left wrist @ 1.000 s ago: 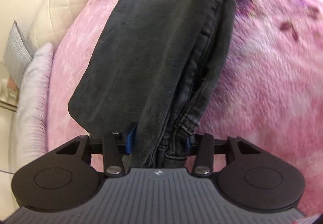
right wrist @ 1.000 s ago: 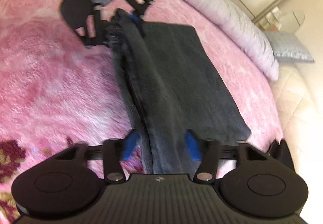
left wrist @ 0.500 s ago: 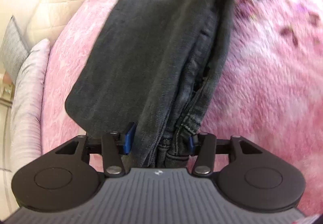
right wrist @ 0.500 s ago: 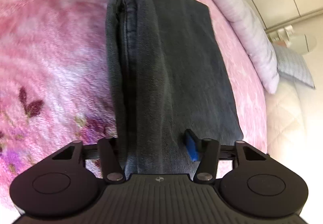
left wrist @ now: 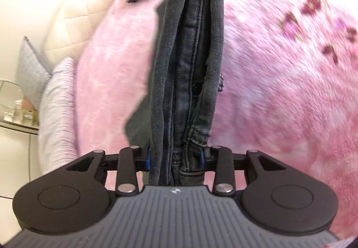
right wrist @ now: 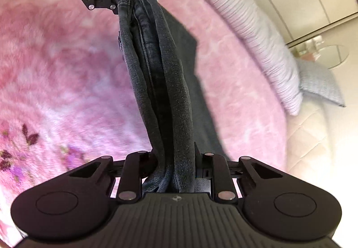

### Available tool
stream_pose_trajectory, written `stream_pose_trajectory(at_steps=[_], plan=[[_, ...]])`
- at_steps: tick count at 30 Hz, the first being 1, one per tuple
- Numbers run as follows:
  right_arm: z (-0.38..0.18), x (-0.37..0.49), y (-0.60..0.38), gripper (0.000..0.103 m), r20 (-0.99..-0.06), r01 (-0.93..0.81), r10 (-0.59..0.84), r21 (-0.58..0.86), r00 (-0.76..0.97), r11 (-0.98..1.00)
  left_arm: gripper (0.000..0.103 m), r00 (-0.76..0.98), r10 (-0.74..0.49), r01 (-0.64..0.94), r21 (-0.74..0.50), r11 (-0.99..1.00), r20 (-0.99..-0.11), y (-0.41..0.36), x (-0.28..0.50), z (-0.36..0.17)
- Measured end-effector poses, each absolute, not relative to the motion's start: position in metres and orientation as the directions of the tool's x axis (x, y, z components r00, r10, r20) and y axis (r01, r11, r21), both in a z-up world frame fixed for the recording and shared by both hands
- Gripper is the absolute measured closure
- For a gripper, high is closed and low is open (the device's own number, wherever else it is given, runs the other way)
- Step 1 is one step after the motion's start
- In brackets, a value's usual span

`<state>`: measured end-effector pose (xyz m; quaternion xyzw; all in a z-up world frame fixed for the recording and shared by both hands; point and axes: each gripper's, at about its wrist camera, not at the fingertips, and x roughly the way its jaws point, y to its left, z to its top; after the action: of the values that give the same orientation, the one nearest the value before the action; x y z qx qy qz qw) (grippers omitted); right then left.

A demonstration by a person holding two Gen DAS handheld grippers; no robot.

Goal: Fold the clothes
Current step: 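Lift the folded jeans off the bed with both grippers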

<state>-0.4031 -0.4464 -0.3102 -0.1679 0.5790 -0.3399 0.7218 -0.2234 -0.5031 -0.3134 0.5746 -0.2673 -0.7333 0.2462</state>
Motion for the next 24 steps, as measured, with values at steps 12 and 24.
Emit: stream_pose_trajectory(at_steps=[12, 24], plan=[[-0.212, -0.418, -0.410, 0.083, -0.667, 0.329, -0.741, -0.684, 0.077, 0.651, 0.072, -0.256, -0.706, 0.042, 0.722, -0.691, -0.660, -0.485, -0.241, -0.211], [-0.144, -0.474, -0.379, 0.082, -0.599, 0.403, -0.800, -0.742, -0.038, 0.536, 0.071, -0.371, -0.708, -0.029, 0.770, -0.638, -0.601, -0.470, -0.313, -0.151]])
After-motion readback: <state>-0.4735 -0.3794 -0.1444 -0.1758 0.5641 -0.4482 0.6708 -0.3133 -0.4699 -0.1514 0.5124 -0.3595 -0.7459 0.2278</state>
